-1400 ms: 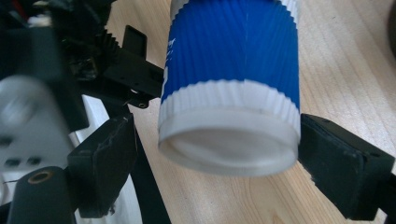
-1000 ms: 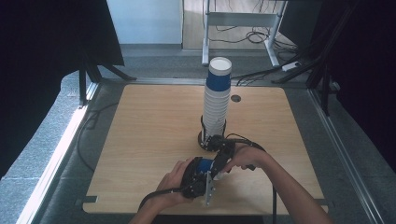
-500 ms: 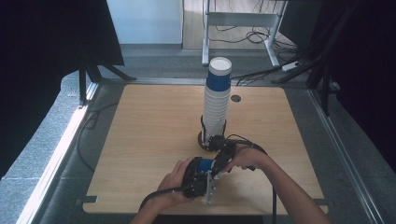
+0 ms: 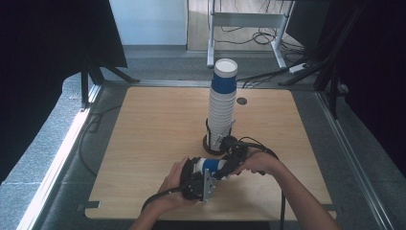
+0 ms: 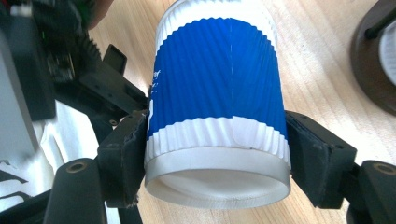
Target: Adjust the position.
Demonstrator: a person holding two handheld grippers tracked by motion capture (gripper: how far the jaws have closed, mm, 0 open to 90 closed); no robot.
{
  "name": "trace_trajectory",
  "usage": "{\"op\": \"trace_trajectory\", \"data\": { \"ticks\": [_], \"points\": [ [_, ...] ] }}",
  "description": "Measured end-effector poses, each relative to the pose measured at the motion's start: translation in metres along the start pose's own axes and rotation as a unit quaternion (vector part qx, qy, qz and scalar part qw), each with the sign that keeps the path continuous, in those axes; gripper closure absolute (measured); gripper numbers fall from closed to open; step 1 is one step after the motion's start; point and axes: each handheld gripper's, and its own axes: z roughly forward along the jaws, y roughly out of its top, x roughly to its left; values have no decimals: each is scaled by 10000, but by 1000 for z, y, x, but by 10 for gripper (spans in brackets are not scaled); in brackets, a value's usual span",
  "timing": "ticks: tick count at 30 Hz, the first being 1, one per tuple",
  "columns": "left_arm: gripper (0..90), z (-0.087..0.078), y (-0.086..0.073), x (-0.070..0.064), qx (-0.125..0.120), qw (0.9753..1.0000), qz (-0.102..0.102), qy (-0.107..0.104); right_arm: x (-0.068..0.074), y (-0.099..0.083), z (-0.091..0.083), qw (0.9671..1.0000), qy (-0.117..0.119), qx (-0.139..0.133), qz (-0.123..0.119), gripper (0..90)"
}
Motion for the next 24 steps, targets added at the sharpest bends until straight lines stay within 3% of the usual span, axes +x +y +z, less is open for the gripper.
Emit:
{"op": "trace_trajectory", "data": {
  "ticks": [1, 3, 4, 5, 6, 7, 8, 9, 10, 11, 12, 13, 14, 15, 16, 19, 20, 21, 22, 23, 24],
  "points": [
    [72, 0, 0, 0, 0, 10000, 0, 0, 0, 0, 0, 10000, 0, 0, 0, 277],
    [72, -3, -3, 5, -66, 9997, -208, -96, -1, -6, -5, 9997, -2, -249, 29, 277],
    [72, -5, -5, 7, -89, 9994, -302, -152, -1, -6, -5, 9997, -2, -249, 29, 277],
    [72, -8, -9, 13, -134, 9982, -503, -284, -1, -11, -9, 9990, -19, -456, 29, 277],
    [72, -8, -9, 13, -134, 9982, -503, -284, -1, -11, -9, 9990, -19, -456, 29, 277],
    [73, -9, -11, 14, -159, 9975, -610, -333, 0, -15, -12, 9977, -14, -673, 36, 276],
    [73, -11, -13, 18, -205, 9960, -764, -424, 0, -15, -12, 9977, -14, -673, 36, 276],
    [74, -14, -18, 23, -280, 9929, -1015, -553, 0, -20, -15, 9954, -25, -957, 43, 276],
    [75, -14, -18, 23, -280, 9929, -1015, -553, 0, -20, -15, 9954, -25, -957, 43, 276],
    [76, -15, -20, 25, -326, 9907, -1156, -632, 0, -28, -18, 9913, -37, -1311, 64, 277],
    [76, -16, -22, 28, -393, 9881, -1307, -703, 0, -28, -18, 9913, -37, -1311, 64, 277],
    [77, -18, -26, 32, -453, 9838, -1541, -797, 0, -34, -19, 9868, -38, -1615, 81, 277],
    [83, -18, -26, 32, -453, 9838, -1541, -797, 0, -34, -19, 9868, -38, -1615, 81, 277],
    [84, -18, -28, 34, -489, 9817, -1641, -838, 0, -41, -19, 9812, -16, -1926, 98, 277],
    [84, -19, -29, 35, -527, 9787, -1767, -897, 0, -41, -19, 9812, -16, -1926, 98, 277],
    [86, -20, -32, 40, -599, 9718, -2033, -1035, 2, -50, -15, 9714, -11, -2372, 77, 277],
    [87, -20, -33, 41, -631, 9696, -2111, -1068, 2, -53, -14, 9679, -7, -2510, 77, 277],
    [87, -20, -33, 41, -656, 9676, -2169, -1116, 3, -58, -10, 9609, 5, -2766, 123, 277],
    [87, -21, -34, 42, -698, 9646, -2264, -1161, 3, -58, -10, 9609, 5, -2766, 123, 277],
    [93, -21, -35, 43, -720, 9623, -2330, -1200, 4, -64, -6, 9508, 37, -3097, 123, 277],
    [93, -22, -35, 44, -751, 9600, -2396, -1242, 4, -64, -6, 9508, 37, -3097, 123, 277]
  ]
}}
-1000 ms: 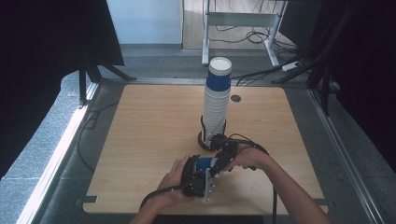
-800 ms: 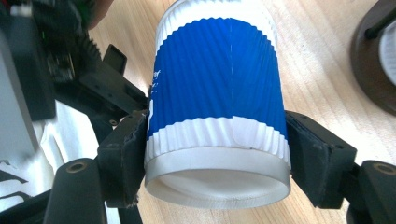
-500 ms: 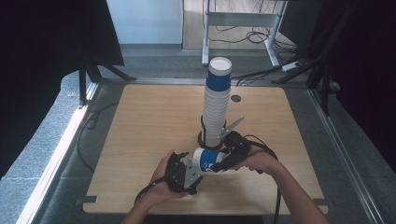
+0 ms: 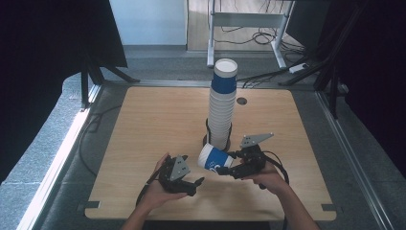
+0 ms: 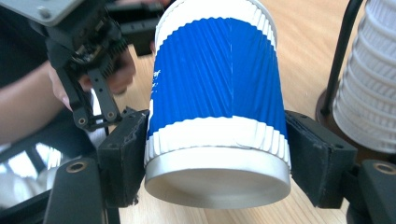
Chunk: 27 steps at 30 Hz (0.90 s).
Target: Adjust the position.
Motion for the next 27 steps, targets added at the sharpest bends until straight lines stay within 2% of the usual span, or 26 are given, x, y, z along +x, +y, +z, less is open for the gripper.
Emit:
{"op": "trace_trajectory", "data": {
  "ticks": [1, 2, 3, 4, 5, 6, 8, 9, 10, 11, 13, 14, 15, 16, 17, 18, 19, 21, 22, 23, 25, 26, 27],
  "points": [
    [94, -1, 0, 2, -41, 9999, -136, -89, 2, -6, 0, 9996, 29, -284, -22, 276],
    [94, -1, 0, 2, -41, 9999, -136, -89, 2, -6, 0, 9996, 29, -284, -22, 276],
    [95, -1, -1, 3, -61, 9997, -209, -128, 5, -12, 1, 9984, -26, -559, -67, 276],
    [95, -2, -1, 4, -87, 9994, -288, -180, 5, -12, 1, 9984, -26, -559, -67, 276],
    [96, -2, -1, 5, -108, 9990, -363, -233, 6, -14, 1, 9977, -32, -669, -63, 276],
    [101, -2, -1, 6, -128, 9987, -407, -265, 8, -19, 2, 9958, -63, -916, -36, 276],
    [101, -3, -1, 7, -200, 9973, -578, -410, 10, -26, 3, 9930, -99, -1174, -59, 277],
    [102, -4, -1, 8, -228, 9966, -639, -472, 12, -29, 4, 9916, -114, -1284, -64, 276],
    [102, -4, -1, 8, -228, 9966, -639, -472, 12, -29, 4, 9916, -114, -1284, -64, 276],
    [102, -5, -1, 10, -298, 9948, -773, -589, 14, -35, 6, 9881, -210, -1520, -111, 277],
    [103, -6, -1, 12, -414, 9912, -983, -788, 16, -41, 8, 9841, -347, -1732, -166, 276],
    [104, -6, -1, 12, -414, 9912, -983, -788, 16, -41, 8, 9841, -347, -1732, -166, 276],
    [104, -7, -1, 13, -470, 9892, -1078, -879, 17, -44, 8, 9823, -389, -1822, -190, 276],
    [110, -7, -2, 14, -535, 9871, -1185, -939, 17, -47, 9, 9802, -402, -1928, -177, 276],
    [122, -6, -3, 15, -616, 9825, -1378, -1087, 17, -51, 10, 9780, -399, -2041, -170, 276],
    [122, -6, -3, 16, -637, 9807, -1449, -1150, 17, -53, 10, 9773, -416, -2069, -183, 276],
    [122, -6, -3, 16, -637, 9807, -1449, -1150, 17, -53, 10, 9773, -416, -2069, -183, 276],
    [122, -4, -4, 17, -643, 9779, -1542, -1253, 19, -57, 12, 9750, -465, -2160, -239, 276],
    [122, -4, -4, 17, -643, 9779, -1542, -1253, 19, -57, 12, 9750, -465, -2160, -239, 276],
    [122, -4, -4, 17, -662, 9768, -1571, -1296, 19, -60, 12, 9725, -470, -2265, -259, 276],
    [122, -3, -4, 17, -738, 9719, -1699, -1454, 19, -62, 14, 9714, -500, -2307, -243, 276],
    [122, -3, -4, 17, -766, 9704, -1730, -1503, 19, -64, 15, 9714, -509, -2308, -225, 276],
    [122, -3, -4, 17, -766, 9704, -1730, -1503, 19, -65, 15, 9710, -513, -2325, -226, 276]
  ]
}}
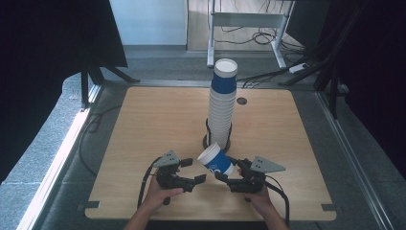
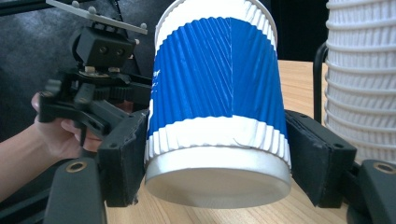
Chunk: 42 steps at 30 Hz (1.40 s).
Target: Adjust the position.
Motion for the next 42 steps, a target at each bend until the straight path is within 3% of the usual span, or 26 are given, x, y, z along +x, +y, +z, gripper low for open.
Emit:
{"op": "trace_trajectory", "data": {
  "ticks": [2, 8, 14, 22, 26, 34, 40, 42],
  "points": [
    [122, 0, -1, 2, -79, 9996, -179, -187, 0, -1, 0, 10000, -5, -59, -8, 276],
    [123, -3, 1, 3, -253, 9979, -392, -445, 3, 1, -3, 9998, 24, -206, -28, 276],
    [123, -2, 1, 3, -304, 9974, -445, -482, 3, -1, -2, 9998, -11, -205, -42, 277],
    [118, 4, 4, 2, -432, 9949, -663, -629, 6, -4, 2, 9996, -29, -270, -47, 277],
    [118, 8, 6, 2, -535, 9927, -818, -702, 9, -4, 4, 9995, -31, -307, -60, 277],
    [114, 15, 9, 8, -757, 9852, -1194, -973, 13, -7, 9, 9996, -10, -185, -189, 279],
    [113, 22, 13, 6, -771, 9845, -1222, -995, 16, -8, 13, 9996, -4, -114, -255, 281],
    [114, 24, 13, 7, -824, 9828, -1295, -1026, 17, -9, 14, 9996, 5, -76, -289, 282]
  ]
}}
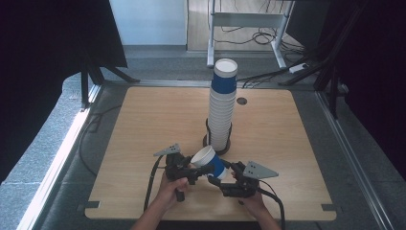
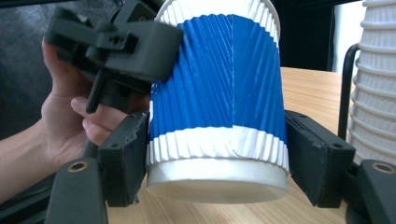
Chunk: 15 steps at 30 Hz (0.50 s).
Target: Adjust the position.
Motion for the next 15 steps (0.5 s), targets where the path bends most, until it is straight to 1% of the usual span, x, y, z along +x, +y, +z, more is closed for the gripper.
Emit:
{"op": "trace_trajectory", "data": {
  "ticks": [3, 4, 8, 10, 12, 15],
  "points": [
    [124, 0, 0, 1, -36, 10000, -20, -32, 1, 0, 1, 10000, 0, 37, -42, 282],
    [140, 0, -1, 2, -76, 9999, -54, -63, 1, -1, 2, 10000, -16, 52, -37, 283],
    [170, 1, -3, 2, -146, 9999, -24, -74, 1, -1, 3, 10000, -26, 68, -25, 283],
    [172, 1, -3, 2, -171, 9998, -43, -83, 0, -1, 3, 10000, -29, 70, -27, 283],
    [177, 1, -3, 3, -177, 9998, -28, -93, 0, -1, 3, 10000, -34, 74, -25, 281],
    [185, 1, -4, 2, -181, 9998, 49, -60, 0, -1, 3, 9999, -18, 111, -13, 277]
  ]
}}
